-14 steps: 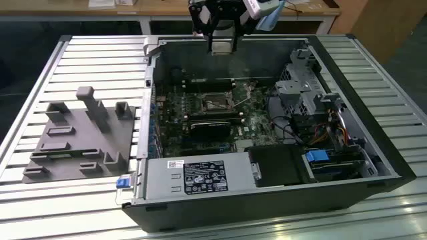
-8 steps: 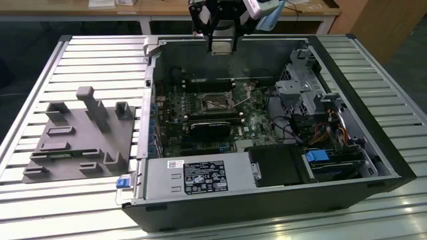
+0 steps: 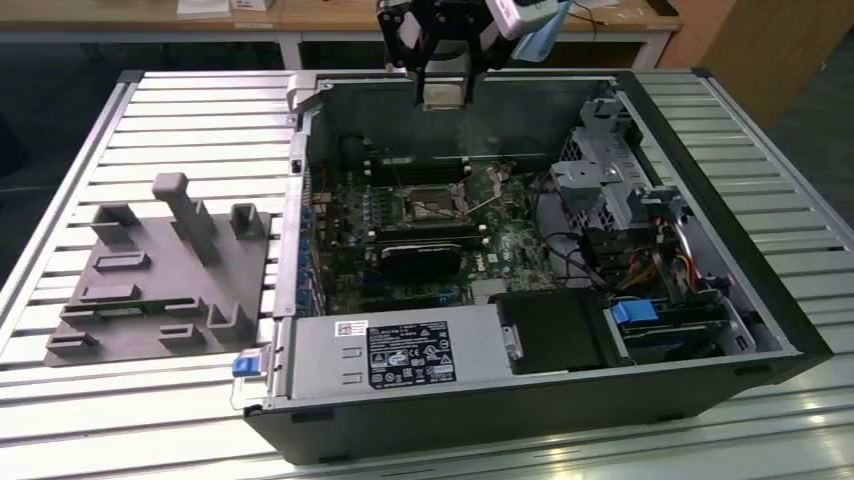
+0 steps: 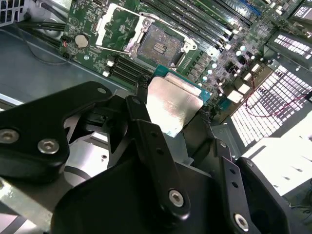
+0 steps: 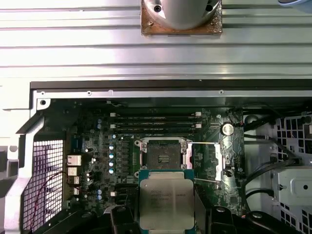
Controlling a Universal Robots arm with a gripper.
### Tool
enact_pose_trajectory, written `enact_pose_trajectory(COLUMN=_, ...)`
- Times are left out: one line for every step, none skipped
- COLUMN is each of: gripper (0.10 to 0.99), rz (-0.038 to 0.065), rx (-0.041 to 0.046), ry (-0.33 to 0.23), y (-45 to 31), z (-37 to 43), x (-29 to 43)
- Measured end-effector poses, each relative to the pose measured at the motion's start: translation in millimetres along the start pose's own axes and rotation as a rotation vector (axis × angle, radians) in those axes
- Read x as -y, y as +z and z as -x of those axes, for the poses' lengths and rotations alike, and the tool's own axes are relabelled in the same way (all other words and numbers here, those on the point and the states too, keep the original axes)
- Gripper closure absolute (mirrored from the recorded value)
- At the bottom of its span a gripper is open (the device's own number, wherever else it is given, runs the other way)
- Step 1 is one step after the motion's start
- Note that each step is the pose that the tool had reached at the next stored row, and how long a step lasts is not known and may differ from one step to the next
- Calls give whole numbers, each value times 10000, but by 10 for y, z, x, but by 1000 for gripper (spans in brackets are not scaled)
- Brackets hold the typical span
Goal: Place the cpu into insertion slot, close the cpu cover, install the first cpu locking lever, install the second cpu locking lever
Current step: 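Place the cpu into insertion slot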
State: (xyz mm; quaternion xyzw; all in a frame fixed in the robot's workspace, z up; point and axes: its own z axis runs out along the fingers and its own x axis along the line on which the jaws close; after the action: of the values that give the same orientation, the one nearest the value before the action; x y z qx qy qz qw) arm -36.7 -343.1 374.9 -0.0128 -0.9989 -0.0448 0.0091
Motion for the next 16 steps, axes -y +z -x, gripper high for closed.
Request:
enact_pose_trajectory(gripper=549, rz=0, rx=1, ry=0, y=10, z=0, x=1)
enact_pose_trajectory(gripper=549, rz=1, rx=2, ry=0, y=24, z=0, x=2)
enact_pose_trajectory(gripper=549, rz=2, rx=3, ry=-1, y=39, z=1, x=4)
enact_pose_trajectory(gripper=549, rz=1, rx=3, ry=-1, y=54, z=1, x=5)
enact_pose_trajectory(gripper=549, rz=1, rx=4, ry=-1, y=72, z=1, x=7)
enact_pose_trajectory(gripper=549, rz=1, rx=6, ry=-1, y=90, z=2, x=8)
enact_pose_trajectory(gripper=549, rz=1, rx=7, ry=-1, y=107, z=2, x=10)
enact_pose_trajectory(gripper=549, rz=0, rx=9, ry=-1, y=125, z=3, x=11)
enact_pose_trajectory(gripper=549, rz=0, rx=11, ry=-1, y=143, z=3, x=12)
enact_pose_trajectory(gripper=549, rz=1, rx=14, ry=-1, y=162, z=3, x=14)
enact_pose_trajectory(gripper=549, rz=1, rx=14, ry=-1, y=175, z=3, x=14)
enact_pose_trajectory(gripper=549, rz=1, rx=15, ry=-2, y=186, z=4, x=15)
enact_pose_trajectory(gripper=549, rz=1, rx=17, ry=-2, y=198, z=4, x=16)
enact_pose_trajectory(gripper=549, rz=0, rx=22, ry=-2, y=210, z=4, x=16)
enact_pose_trajectory(gripper=549, rz=0, rx=29, ry=-4, y=219, z=4, x=15)
enact_pose_trajectory(gripper=549, rz=4, rx=38, ry=-12, y=229, z=4, x=15)
